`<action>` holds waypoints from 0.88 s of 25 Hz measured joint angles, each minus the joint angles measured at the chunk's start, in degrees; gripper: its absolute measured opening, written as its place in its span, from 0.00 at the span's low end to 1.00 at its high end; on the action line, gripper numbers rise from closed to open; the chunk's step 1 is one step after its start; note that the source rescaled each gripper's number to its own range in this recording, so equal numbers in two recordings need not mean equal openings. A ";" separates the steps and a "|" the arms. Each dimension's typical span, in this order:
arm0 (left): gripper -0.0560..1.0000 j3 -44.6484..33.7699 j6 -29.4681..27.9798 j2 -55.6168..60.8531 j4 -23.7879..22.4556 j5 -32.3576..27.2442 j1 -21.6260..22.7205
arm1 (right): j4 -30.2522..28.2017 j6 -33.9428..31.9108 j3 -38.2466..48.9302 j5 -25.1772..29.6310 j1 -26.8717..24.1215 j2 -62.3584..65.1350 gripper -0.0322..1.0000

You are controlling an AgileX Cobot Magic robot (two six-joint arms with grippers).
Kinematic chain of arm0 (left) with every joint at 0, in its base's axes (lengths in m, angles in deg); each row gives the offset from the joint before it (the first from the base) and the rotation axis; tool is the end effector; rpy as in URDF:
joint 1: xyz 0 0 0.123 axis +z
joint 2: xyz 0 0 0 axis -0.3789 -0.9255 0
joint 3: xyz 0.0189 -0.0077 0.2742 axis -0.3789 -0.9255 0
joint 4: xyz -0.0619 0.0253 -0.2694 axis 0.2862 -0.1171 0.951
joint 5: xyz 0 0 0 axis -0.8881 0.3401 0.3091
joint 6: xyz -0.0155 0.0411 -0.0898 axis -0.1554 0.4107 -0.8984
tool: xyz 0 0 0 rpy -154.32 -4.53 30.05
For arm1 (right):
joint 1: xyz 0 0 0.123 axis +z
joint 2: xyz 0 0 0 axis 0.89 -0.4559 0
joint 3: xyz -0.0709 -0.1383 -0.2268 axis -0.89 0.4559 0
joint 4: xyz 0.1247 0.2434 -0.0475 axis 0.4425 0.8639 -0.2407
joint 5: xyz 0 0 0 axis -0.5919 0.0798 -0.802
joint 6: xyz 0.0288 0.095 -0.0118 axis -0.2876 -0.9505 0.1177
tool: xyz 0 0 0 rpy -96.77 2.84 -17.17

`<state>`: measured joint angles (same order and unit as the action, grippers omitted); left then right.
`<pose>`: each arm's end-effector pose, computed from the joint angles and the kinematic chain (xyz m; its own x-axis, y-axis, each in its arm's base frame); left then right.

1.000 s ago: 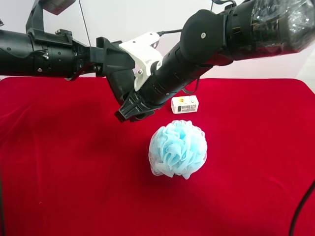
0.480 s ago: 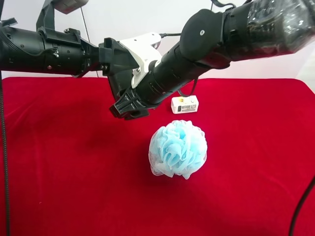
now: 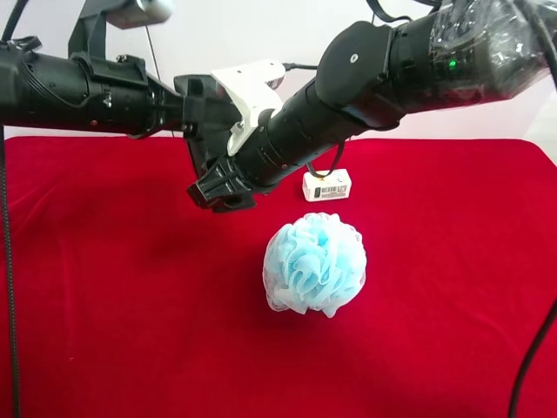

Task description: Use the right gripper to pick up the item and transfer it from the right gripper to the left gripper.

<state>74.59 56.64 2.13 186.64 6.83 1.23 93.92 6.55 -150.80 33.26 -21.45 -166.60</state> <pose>0.3119 -0.1419 0.2224 -0.5173 0.0799 -0.8521 0.4616 0.8645 -0.1992 0.2973 0.2918 0.1888 -0.4957 -0.5168 -0.6980 -0.7910 0.6005 0.1172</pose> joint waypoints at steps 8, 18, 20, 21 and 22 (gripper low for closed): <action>0.91 0.00 -0.23 -0.80 1.07 6.59 0.89 | 1.25 2.01 0.00 1.49 0.64 0.75 0.04; 0.64 0.00 -0.44 -0.80 1.18 6.40 0.89 | 1.65 2.38 0.00 1.54 0.64 0.75 0.03; 0.39 0.00 -0.44 -0.87 1.23 6.36 0.89 | 1.65 2.38 0.00 1.54 0.64 0.75 0.03; 0.29 0.00 -0.70 -0.87 1.48 6.48 0.89 | 1.65 2.44 0.00 1.73 0.69 0.75 0.03; 0.21 0.00 -1.11 -0.87 2.02 6.48 0.89 | 1.65 2.44 0.00 1.78 0.76 0.75 0.03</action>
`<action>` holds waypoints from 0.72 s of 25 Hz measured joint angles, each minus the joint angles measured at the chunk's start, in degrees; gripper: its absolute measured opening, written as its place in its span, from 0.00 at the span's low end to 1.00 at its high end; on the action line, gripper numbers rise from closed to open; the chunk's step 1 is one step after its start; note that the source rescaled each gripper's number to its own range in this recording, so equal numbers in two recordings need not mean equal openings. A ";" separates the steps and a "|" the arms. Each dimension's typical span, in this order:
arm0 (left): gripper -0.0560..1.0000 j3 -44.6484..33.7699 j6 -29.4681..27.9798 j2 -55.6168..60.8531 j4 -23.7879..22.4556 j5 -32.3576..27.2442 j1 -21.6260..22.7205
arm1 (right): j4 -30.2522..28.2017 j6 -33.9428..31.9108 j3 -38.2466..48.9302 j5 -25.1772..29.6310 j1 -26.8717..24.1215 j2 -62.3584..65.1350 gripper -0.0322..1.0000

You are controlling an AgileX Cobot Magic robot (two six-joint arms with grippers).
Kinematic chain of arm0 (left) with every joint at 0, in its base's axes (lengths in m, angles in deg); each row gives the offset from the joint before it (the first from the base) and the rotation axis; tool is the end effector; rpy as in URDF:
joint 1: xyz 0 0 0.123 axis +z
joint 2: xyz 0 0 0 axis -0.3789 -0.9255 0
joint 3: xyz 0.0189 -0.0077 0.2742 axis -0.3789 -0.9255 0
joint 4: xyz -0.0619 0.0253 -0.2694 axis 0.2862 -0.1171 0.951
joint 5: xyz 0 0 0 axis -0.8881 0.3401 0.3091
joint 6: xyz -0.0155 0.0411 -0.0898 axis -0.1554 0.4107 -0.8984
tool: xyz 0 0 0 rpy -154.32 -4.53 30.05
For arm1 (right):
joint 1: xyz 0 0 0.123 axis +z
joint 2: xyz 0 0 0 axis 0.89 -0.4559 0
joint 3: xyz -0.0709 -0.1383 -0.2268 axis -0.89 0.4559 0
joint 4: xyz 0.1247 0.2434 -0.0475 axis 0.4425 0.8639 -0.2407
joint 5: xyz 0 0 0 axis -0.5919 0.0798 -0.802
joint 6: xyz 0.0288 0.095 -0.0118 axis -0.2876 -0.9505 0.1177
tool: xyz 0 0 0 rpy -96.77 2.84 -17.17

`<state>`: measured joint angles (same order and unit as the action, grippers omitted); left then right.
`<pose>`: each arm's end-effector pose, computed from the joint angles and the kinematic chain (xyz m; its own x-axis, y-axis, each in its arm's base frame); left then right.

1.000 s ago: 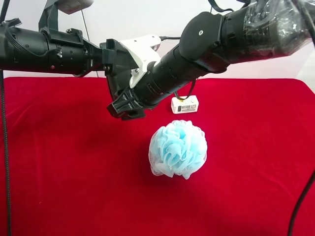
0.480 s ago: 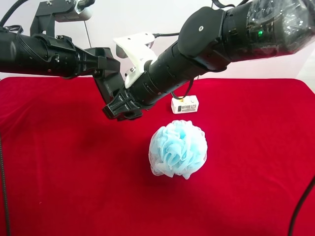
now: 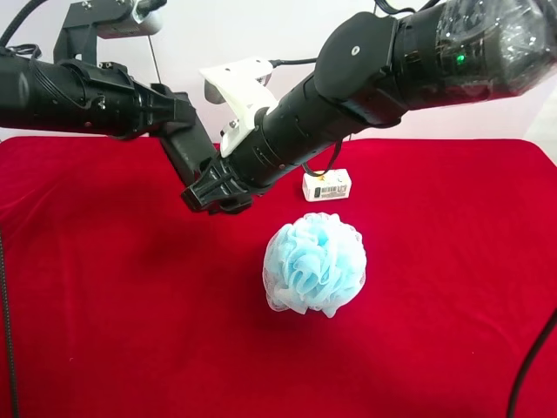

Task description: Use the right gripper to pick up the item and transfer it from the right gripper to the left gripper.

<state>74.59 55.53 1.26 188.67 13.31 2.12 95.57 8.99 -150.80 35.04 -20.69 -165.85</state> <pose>0.3201 -0.1274 0.2153 -0.5492 0.0259 -0.8353 0.3315 0.9243 -0.1893 0.2897 0.2959 0.1934 -0.4748 -0.5365 -0.6977 -0.8173 0.5628 0.1234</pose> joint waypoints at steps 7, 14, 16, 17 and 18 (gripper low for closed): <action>0.20 0.05 -0.18 0.00 0.58 0.00 0.05 | 0.00 -0.12 0.00 -0.80 0.26 0.00 0.03; 0.20 0.16 -0.18 0.00 0.73 0.06 0.11 | -0.11 -0.51 0.05 -1.71 0.36 0.00 0.03; 0.20 0.16 -0.18 0.00 0.73 0.06 0.11 | -0.11 -0.51 0.05 -1.71 0.36 0.00 0.03; 0.20 0.16 -0.18 0.00 0.73 0.06 0.11 | -0.16 -0.51 0.05 -1.71 0.36 0.00 0.03; 0.20 0.16 -0.18 0.00 0.73 0.06 0.11 | -0.16 -0.51 0.05 -1.71 0.36 0.00 0.03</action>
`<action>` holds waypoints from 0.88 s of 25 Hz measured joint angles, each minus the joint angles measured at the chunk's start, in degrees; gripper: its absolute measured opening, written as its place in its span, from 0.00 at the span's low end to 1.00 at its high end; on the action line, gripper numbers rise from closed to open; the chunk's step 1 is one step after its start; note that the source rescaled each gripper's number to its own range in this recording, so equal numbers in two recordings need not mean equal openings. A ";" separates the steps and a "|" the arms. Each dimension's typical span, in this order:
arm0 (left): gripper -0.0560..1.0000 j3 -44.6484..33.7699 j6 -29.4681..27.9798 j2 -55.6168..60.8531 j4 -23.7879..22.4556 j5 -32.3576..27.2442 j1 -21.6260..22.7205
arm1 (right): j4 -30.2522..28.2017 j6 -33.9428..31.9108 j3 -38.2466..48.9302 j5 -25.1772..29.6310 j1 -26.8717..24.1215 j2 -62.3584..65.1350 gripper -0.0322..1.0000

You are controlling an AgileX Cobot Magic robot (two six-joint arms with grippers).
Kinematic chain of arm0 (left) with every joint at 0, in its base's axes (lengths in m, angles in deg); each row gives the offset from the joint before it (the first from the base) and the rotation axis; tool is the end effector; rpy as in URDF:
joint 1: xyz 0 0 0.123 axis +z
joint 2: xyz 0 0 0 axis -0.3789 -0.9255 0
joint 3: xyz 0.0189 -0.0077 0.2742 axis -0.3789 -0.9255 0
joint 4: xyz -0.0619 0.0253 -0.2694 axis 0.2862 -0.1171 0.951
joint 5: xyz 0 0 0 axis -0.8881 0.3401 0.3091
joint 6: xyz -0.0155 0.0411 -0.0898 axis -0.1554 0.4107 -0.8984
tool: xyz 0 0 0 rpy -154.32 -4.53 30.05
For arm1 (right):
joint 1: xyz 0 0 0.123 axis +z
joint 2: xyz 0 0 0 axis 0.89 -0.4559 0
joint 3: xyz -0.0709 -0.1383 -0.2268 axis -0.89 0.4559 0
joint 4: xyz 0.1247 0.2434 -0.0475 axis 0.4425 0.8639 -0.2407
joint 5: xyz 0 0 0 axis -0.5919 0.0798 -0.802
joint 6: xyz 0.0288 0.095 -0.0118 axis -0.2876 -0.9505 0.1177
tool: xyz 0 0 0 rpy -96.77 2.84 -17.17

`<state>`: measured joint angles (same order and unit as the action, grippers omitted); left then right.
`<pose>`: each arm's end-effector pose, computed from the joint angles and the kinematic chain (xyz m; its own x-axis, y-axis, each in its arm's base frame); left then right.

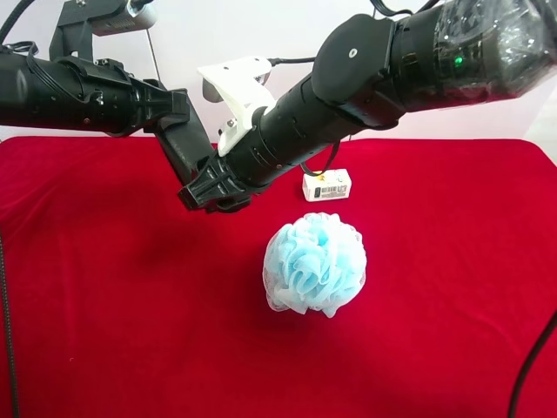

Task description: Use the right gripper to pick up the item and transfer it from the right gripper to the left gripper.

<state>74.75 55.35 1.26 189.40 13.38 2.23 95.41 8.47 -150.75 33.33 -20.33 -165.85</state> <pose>0.3209 -0.1269 0.2163 -0.5513 0.0090 -0.8343 0.3206 0.9254 -0.2019 0.2904 0.2976 0.1944 -0.4699 -0.5227 -0.7113 -0.8108 0.5742 0.1137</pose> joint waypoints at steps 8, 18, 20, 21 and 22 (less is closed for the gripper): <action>0.07 -0.18 0.72 -0.12 -0.86 -0.02 0.00 | -0.05 -0.04 -0.10 -2.34 0.00 0.11 0.78; 0.07 -0.18 0.72 -0.12 -1.09 0.03 0.00 | -0.01 -0.34 -0.10 0.31 0.00 0.56 1.00; 0.07 -0.18 0.72 -0.12 -1.15 0.09 0.00 | -0.01 -1.74 -0.10 1.18 0.00 1.89 1.00; 0.07 -0.18 0.72 -0.12 -1.15 0.15 0.00 | -0.07 -2.96 -0.10 1.40 0.00 2.70 1.00; 0.07 -0.18 0.72 -0.12 -1.21 0.15 0.00 | -0.21 -4.29 -0.10 1.46 0.00 3.84 1.00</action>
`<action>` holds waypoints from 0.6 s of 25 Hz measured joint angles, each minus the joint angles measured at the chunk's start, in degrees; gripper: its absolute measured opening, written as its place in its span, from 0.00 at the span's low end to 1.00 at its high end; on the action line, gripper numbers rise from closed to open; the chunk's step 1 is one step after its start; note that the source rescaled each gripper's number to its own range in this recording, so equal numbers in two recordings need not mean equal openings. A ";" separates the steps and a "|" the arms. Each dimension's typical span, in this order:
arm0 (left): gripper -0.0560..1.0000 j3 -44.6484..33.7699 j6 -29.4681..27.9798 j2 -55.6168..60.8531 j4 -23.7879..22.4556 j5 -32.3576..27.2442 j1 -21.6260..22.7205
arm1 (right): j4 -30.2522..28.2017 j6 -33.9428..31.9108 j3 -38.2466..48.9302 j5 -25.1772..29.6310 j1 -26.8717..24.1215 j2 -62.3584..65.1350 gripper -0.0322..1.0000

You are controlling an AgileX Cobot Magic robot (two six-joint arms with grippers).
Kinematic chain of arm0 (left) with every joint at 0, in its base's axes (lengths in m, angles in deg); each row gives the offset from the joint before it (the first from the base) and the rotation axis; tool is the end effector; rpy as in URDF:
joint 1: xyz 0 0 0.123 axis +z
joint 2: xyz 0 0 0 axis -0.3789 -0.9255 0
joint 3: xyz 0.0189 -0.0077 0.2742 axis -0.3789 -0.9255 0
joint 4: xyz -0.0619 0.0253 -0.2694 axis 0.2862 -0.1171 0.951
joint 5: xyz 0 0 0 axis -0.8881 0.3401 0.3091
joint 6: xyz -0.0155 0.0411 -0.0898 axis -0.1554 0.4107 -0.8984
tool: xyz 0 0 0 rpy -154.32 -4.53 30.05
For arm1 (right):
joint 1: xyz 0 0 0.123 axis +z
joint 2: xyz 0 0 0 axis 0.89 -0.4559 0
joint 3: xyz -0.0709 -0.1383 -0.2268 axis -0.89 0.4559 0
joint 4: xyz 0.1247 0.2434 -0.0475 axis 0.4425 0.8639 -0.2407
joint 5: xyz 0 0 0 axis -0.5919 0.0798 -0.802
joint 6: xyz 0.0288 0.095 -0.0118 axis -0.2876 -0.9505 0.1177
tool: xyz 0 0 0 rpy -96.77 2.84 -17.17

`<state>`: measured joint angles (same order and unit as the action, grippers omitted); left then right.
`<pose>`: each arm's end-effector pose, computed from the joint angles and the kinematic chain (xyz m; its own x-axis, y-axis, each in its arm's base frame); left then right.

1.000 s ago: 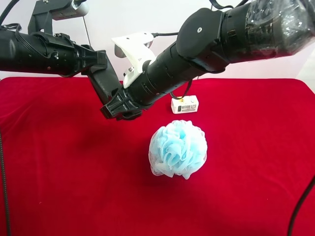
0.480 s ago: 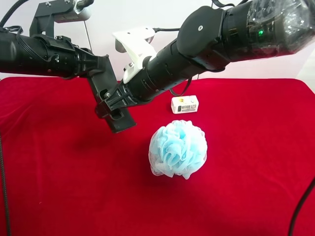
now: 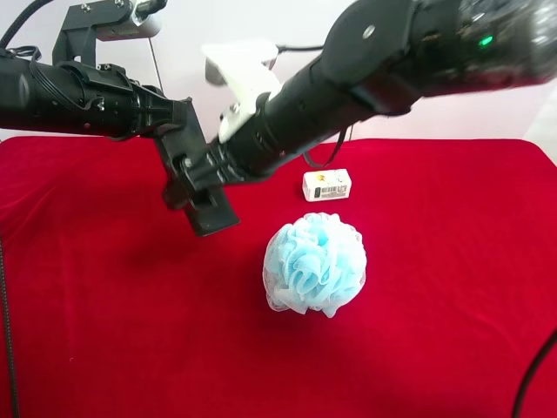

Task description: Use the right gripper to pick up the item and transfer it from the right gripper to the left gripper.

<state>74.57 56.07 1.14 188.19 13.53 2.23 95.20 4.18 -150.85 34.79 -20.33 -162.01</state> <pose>0.3205 -0.1265 0.2143 -0.5459 0.0423 -0.8368 0.3361 0.9259 -0.1725 0.2842 0.2938 0.2213 -0.4977 -0.4605 -0.7350 -0.7885 0.5932 0.1623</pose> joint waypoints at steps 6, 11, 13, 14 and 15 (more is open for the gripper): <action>0.07 0.00 0.05 0.00 -0.06 0.00 0.00 | -6.41 -8.07 0.00 3.16 0.00 7.46 1.00; 0.07 0.00 0.05 0.00 -0.11 0.05 0.00 | -16.19 -17.27 0.00 10.39 0.00 12.90 1.00; 0.07 0.00 0.05 0.00 -0.11 0.05 0.00 | -19.93 -19.86 0.00 14.45 0.00 14.39 1.00; 0.07 0.00 0.06 0.00 -0.11 0.05 0.00 | -21.63 -21.09 0.00 16.17 0.00 15.09 1.00; 0.07 0.00 0.11 0.00 -0.11 0.05 0.00 | -22.89 -21.97 0.00 18.19 0.00 15.78 1.00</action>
<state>74.57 56.18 1.14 188.07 13.58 2.23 72.31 -17.79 -150.85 52.98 -20.33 -146.23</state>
